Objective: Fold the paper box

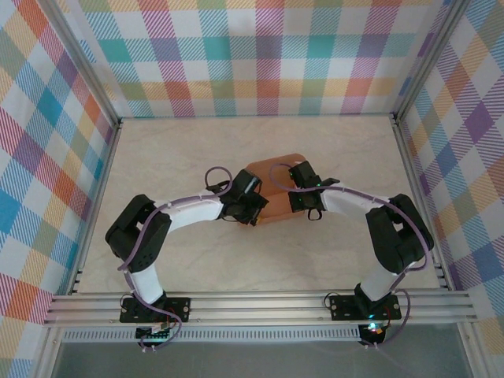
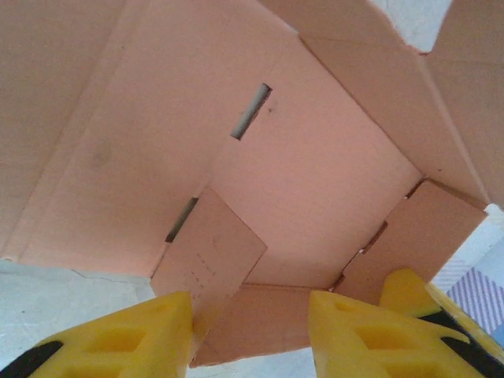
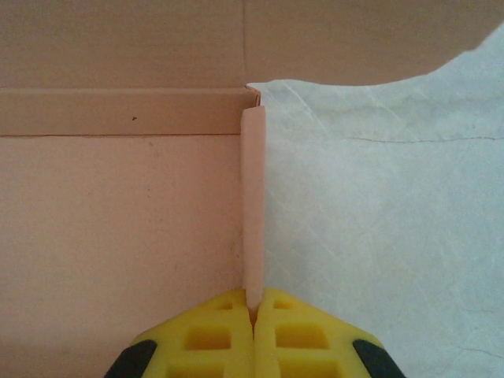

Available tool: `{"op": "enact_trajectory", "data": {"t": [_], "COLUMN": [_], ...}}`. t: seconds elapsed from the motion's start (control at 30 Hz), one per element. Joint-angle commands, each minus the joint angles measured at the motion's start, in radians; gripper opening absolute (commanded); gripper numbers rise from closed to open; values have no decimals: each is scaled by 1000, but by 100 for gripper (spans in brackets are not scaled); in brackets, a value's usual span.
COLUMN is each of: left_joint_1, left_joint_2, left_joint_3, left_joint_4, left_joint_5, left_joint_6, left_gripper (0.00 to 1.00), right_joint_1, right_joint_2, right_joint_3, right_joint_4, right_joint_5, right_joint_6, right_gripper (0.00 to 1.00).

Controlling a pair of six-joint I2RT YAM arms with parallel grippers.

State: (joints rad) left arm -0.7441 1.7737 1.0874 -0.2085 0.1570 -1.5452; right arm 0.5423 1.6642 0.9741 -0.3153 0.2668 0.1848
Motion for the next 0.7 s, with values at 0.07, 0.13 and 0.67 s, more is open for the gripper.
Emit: {"op": "enact_trajectory", "data": {"t": [0.07, 0.13, 0.67], "left_joint_1": [-5, -4, 10], "left_joint_2": [50, 60, 105], "left_joint_3": [64, 99, 258], "left_joint_4": [-95, -152, -479], "left_joint_5": [52, 59, 45], "left_joint_6": [117, 195, 604], "left_gripper": [39, 38, 30], "right_joint_1": [-5, -5, -6], "right_joint_2": [-28, -25, -22], "right_joint_3": [-8, -2, 15], "right_joint_4": [2, -1, -29], "right_joint_5": [-40, -43, -52], "right_joint_6": [-36, -40, -60], "right_gripper": [0, 0, 0]}}
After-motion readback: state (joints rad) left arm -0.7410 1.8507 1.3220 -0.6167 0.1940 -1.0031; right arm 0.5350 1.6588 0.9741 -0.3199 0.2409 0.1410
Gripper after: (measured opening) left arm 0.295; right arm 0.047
